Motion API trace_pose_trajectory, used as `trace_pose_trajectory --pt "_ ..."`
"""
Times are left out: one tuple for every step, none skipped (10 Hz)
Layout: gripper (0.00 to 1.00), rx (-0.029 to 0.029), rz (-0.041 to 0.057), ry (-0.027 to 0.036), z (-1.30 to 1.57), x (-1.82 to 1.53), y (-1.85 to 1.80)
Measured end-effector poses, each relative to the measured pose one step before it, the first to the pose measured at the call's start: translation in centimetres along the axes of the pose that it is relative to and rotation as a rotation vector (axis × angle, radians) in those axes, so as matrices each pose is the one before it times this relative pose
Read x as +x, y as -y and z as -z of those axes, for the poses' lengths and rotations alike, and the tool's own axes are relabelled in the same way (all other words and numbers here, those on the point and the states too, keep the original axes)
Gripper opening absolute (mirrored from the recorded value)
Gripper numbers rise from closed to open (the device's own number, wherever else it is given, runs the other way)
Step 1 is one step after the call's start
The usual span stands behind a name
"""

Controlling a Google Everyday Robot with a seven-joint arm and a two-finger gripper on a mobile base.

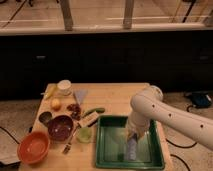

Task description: Place sponge in tray

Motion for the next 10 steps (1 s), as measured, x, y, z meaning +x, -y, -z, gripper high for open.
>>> trace_pose_trajectory --pt "0.35 -0.00009 0.00815 -0.00014 0.021 -0.012 0.010" --pt "0.35 -0.00012 0.00475 0.00003 0.012 -0.002 -0.007" --pt "0.35 0.00003 0.00128 -0.00016 0.007 0.003 -0.017" --pt "0.35 -0.00003 0.00464 0.00001 0.008 -0.003 0.022" --pt "0.35 0.00045 0.00352 -0.00054 0.042 0.008 0.016" --pt "0.35 0.00002 0.00276 -0.00042 0.044 0.002 0.000" --pt "0.35 -0.00020 0.00535 0.00017 -0.013 -0.018 -0.011" --pt "0.35 0.00028 0.00869 -0.00071 0.022 -0.002 0.039" --pt "0.35 -0.00037 0.00817 -0.00018 -0.004 -0.004 -0.005" --pt "0.35 -0.00001 0.00474 0.00009 -0.013 -0.003 -0.009"
